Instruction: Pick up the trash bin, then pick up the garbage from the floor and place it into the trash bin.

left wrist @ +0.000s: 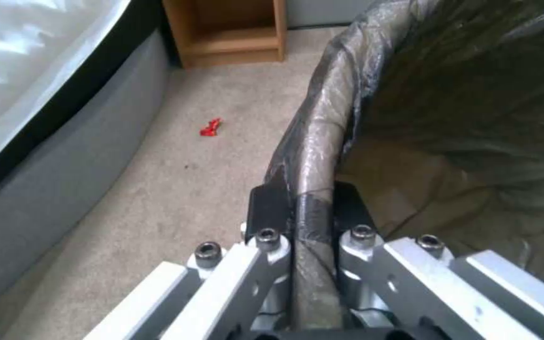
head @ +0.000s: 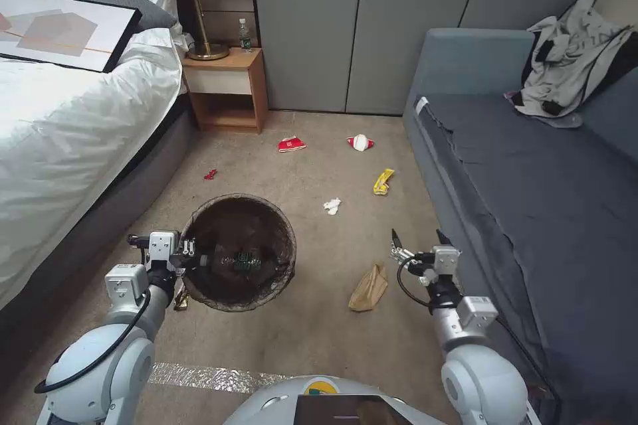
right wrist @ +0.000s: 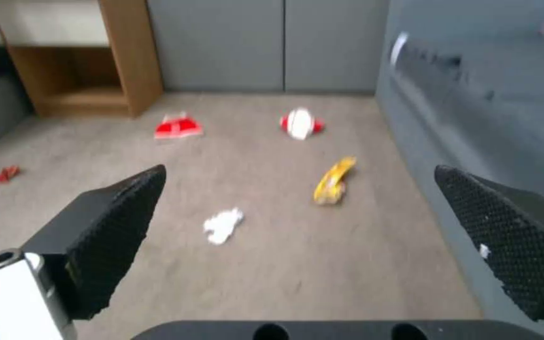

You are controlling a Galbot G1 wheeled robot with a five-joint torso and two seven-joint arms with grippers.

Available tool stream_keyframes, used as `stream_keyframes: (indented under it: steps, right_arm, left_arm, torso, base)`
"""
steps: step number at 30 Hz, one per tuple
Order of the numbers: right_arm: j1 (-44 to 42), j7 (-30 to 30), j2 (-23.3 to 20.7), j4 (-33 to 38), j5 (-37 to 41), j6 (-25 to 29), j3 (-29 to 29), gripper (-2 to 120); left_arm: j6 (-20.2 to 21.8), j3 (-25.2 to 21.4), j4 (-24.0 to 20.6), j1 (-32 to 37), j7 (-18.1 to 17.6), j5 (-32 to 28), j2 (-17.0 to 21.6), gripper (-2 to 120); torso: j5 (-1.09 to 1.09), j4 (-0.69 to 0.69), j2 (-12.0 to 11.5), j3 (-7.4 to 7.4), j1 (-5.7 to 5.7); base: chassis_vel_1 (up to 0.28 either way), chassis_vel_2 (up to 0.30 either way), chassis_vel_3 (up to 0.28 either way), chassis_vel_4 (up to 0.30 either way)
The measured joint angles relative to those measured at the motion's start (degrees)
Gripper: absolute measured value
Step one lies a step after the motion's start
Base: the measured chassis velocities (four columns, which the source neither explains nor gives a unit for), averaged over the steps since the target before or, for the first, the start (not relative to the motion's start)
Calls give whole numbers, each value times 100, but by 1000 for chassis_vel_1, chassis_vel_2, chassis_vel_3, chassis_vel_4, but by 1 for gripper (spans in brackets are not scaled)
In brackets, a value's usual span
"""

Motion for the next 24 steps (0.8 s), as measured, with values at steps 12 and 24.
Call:
stream_keyframes:
  steps: [12,24]
  right_arm:
    - [690,468,-459,-580,1229,-1315,-491,100]
    - [1533,828,-695,-1796,2009,-1858,-1080,100]
  left_arm:
    - [7,0,-62,3,-4,-2,9,3]
    - [35,8,-85,14,-16,3,49,3]
  torso:
    - [0,-2,0,0,0]
    - [0,-1,0,1,0]
  base:
    - [0,0,0,0]
    - [0,0,0,0]
